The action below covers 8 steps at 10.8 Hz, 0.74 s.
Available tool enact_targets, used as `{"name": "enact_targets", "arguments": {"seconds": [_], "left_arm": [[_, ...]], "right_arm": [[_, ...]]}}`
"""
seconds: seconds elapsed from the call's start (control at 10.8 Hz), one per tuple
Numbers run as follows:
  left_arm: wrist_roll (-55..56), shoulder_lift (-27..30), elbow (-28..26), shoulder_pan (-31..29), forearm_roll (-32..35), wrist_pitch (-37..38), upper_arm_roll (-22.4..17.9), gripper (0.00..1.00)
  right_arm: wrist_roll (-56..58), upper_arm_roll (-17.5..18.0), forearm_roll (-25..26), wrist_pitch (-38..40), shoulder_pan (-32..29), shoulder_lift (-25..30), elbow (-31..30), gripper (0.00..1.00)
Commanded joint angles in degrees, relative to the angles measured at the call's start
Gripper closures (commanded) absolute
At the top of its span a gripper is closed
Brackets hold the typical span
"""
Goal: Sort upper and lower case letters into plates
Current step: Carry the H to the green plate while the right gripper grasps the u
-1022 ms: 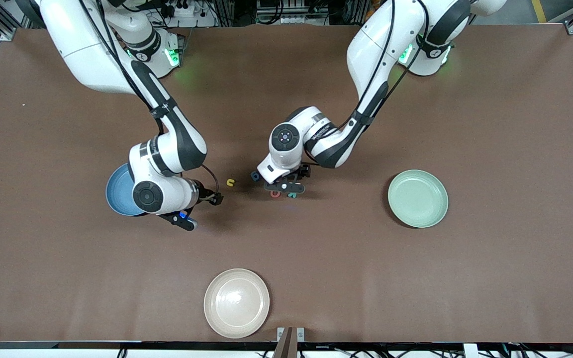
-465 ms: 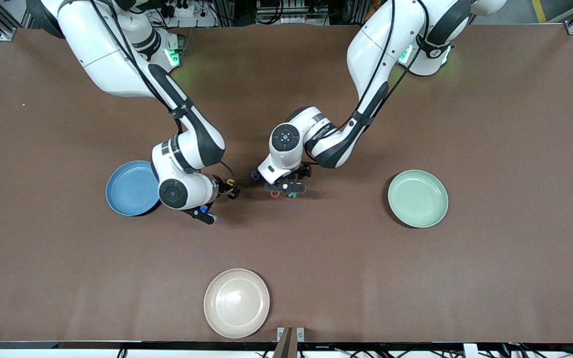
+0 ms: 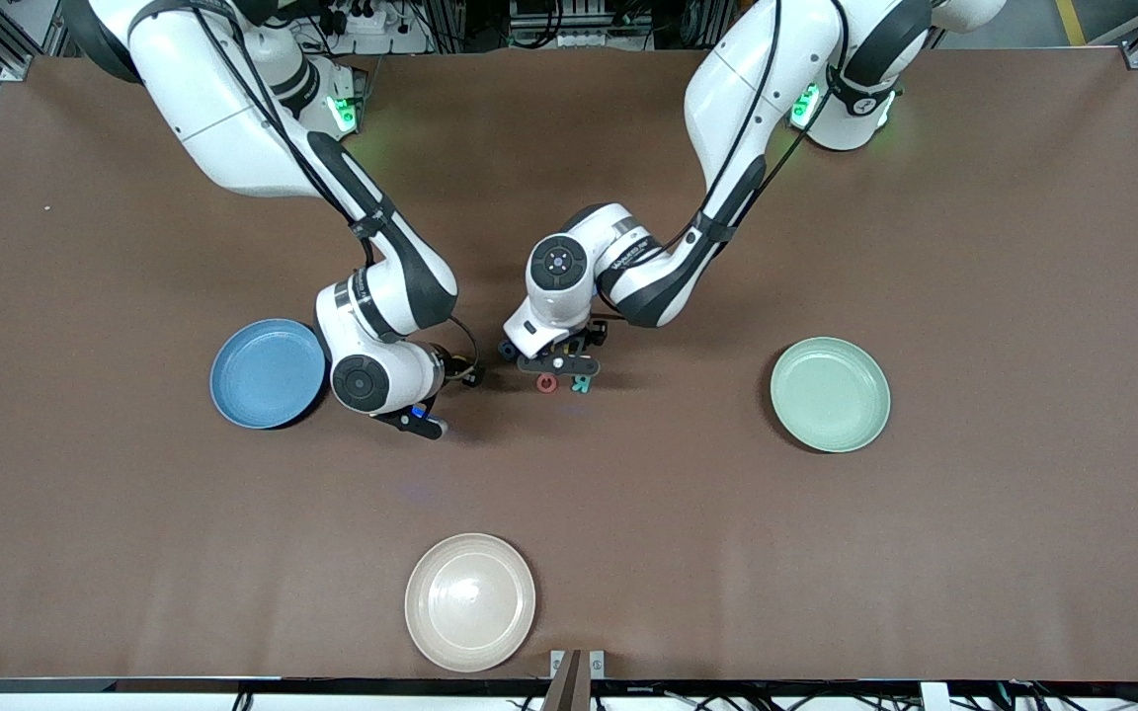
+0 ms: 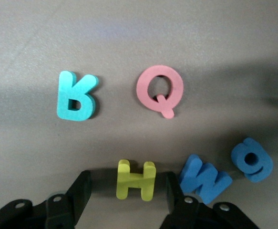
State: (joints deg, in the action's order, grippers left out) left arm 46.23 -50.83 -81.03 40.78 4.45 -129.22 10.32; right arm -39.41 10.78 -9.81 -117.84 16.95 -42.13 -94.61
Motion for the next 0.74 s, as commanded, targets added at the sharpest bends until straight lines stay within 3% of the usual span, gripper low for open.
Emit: {"name": "enact_targets", "arguments": {"seconds": [0.0,0.19,0.28,0.46,0.65], "left_arm": [[1.14,0.38,-0.53,0.44,-0.67,0.37,-0.12,0.73],[1.05,0.38,-0.54,1.14,-0.24,1.16,-0.12,0.92],[0.97,0.38,-0.54,1.23,-0.15,1.17,-0.21,1.0],[0.7,0.82,-0.54,0.45,-0.15,2.73,-0.21,1.0],[-1.57,3.36,-0.62,-3.14,-0.15,10.71,-0.47,1.0]], "right_arm": [[2.49,0.38,-0.3,-0.28,-0.6,0.21,-1.19,0.25],[2.5,0.38,-0.38,-0.8,-0.69,0.21,-1.9,0.28],[2.5,0.38,-0.38,-0.81,-0.77,0.21,-1.9,0.36],[2.5,0.56,-0.65,-0.9,-1.04,0.21,-1.72,0.42],[2.32,0.56,-0.74,-0.98,-1.04,0.12,-1.63,0.44]]}}
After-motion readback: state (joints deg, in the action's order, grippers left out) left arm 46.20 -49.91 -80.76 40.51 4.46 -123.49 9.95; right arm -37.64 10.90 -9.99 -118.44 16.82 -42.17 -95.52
